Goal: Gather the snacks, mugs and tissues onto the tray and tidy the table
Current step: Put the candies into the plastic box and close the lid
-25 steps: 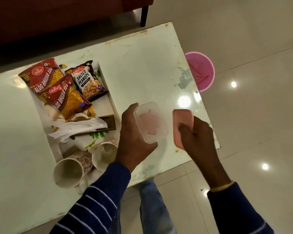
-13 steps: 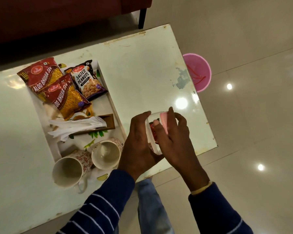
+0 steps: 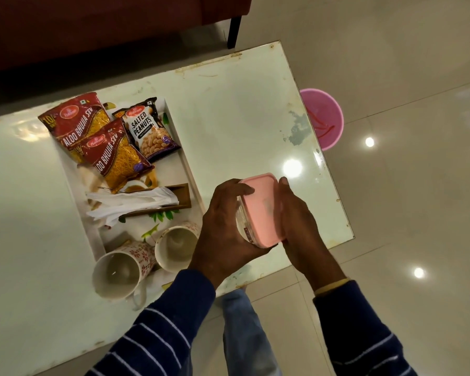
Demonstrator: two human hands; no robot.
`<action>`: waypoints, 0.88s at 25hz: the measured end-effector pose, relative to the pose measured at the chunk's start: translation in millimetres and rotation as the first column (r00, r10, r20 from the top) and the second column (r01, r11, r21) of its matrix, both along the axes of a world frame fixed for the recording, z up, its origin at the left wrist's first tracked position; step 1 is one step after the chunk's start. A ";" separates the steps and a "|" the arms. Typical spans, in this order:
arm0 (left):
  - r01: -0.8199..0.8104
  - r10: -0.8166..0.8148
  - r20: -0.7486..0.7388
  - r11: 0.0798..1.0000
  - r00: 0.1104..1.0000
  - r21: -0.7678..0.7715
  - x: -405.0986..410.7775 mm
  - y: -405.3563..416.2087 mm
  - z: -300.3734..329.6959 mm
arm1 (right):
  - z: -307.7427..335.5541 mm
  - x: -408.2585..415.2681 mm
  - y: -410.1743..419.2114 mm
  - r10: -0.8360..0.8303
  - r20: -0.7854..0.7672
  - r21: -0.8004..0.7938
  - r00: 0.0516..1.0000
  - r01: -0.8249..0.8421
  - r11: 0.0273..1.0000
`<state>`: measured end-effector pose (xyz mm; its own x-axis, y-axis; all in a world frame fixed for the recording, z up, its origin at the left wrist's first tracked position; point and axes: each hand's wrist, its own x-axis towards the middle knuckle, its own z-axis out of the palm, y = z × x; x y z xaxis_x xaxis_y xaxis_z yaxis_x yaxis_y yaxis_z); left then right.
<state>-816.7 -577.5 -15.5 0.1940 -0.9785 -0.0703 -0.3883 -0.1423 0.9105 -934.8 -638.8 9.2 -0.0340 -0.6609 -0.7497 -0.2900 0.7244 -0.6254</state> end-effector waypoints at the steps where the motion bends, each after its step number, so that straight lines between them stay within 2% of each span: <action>1: 0.004 -0.004 -0.030 1.000 1.000 0.007 0.3 -0.2 -0.3 | -1.0 0.1 0.3 -0.027 0.003 0.048 1.000 0.027 0.998; 6: 0.006 0.005 -0.176 0.998 0.984 0.056 -5.1 1.1 2.7 | -2.2 9.4 2.4 -0.115 -0.122 -0.111 0.986 0.102 0.989; 8: 0.129 -0.106 -0.251 0.989 0.962 0.076 2.2 -3.9 4.6 | -2.1 7.8 0.0 -0.123 -0.146 -0.184 0.982 0.095 0.978; 10: 0.293 -0.230 -0.420 0.952 0.878 0.091 8.8 -12.5 8.6 | 0.1 3.4 -3.3 -0.146 -0.151 -0.297 0.978 0.096 0.950; 11: 0.291 -0.192 -0.512 0.949 0.837 0.119 7.5 -17.2 13.6 | 1.4 2.9 -4.3 -0.144 -0.131 -0.342 0.981 0.092 0.935; 12: 0.212 -0.078 -0.564 0.961 0.822 0.177 2.5 -21.1 19.4 | 2.7 4.4 -4.5 -0.130 -0.100 -0.362 0.986 0.086 0.928; 14: -0.089 0.251 -0.489 0.939 0.836 0.332 -17.0 -25.7 30.0 | 4.4 11.3 -3.5 -0.068 -0.051 -0.330 0.996 0.047 0.943; 15: -0.256 0.406 -0.411 0.892 0.816 0.372 -25.9 -26.3 31.5 | 3.1 15.7 -2.8 -0.020 -0.045 -0.280 0.999 0.006 0.960; 17: -0.510 0.638 -0.311 0.760 0.704 0.402 -31.3 -29.4 31.0 | -0.4 21.3 -4.2 0.054 -0.045 -0.155 0.998 -0.060 0.986; 19: -0.599 0.691 -0.276 0.719 0.668 0.352 -27.4 -30.1 27.6 | 2.1 21.9 -8.8 0.066 -0.018 -0.106 0.998 -0.067 0.992; 22: -0.565 0.628 -0.264 0.776 0.732 0.280 -24.5 -29.7 23.8 | 12.0 24.9 -10.4 0.099 0.012 -0.218 0.995 -0.094 0.971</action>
